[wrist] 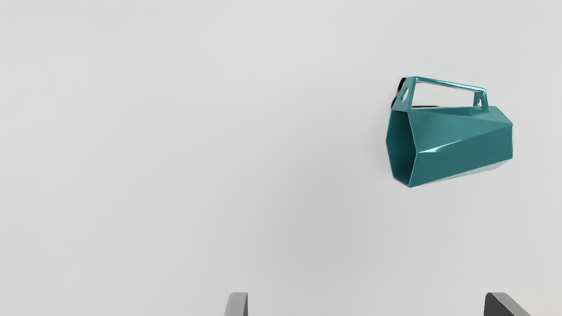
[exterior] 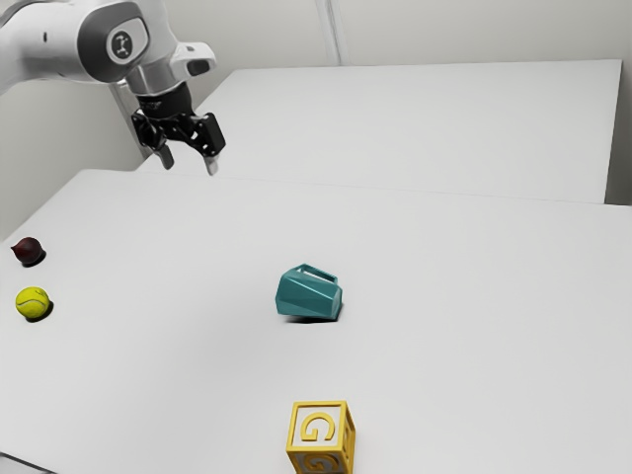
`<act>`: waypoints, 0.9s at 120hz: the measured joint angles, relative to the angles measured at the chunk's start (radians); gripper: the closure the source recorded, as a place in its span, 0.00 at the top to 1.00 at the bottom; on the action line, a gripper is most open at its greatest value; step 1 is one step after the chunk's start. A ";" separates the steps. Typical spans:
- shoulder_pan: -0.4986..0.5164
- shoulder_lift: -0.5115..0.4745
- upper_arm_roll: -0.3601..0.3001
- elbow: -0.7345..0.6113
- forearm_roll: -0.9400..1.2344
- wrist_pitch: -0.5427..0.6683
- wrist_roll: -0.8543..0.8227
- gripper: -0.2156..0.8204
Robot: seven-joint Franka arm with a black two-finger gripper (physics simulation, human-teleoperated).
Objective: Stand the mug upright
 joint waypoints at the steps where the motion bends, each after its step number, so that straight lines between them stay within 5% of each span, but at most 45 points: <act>1: 0.000 0.000 0.000 0.000 0.000 0.000 0.000 0.77; 63: 0.015 0.089 0.014 0.021 -0.078 0.038 0.009 0.77; 108: 0.019 0.120 0.049 -0.144 -0.288 0.200 0.051 0.77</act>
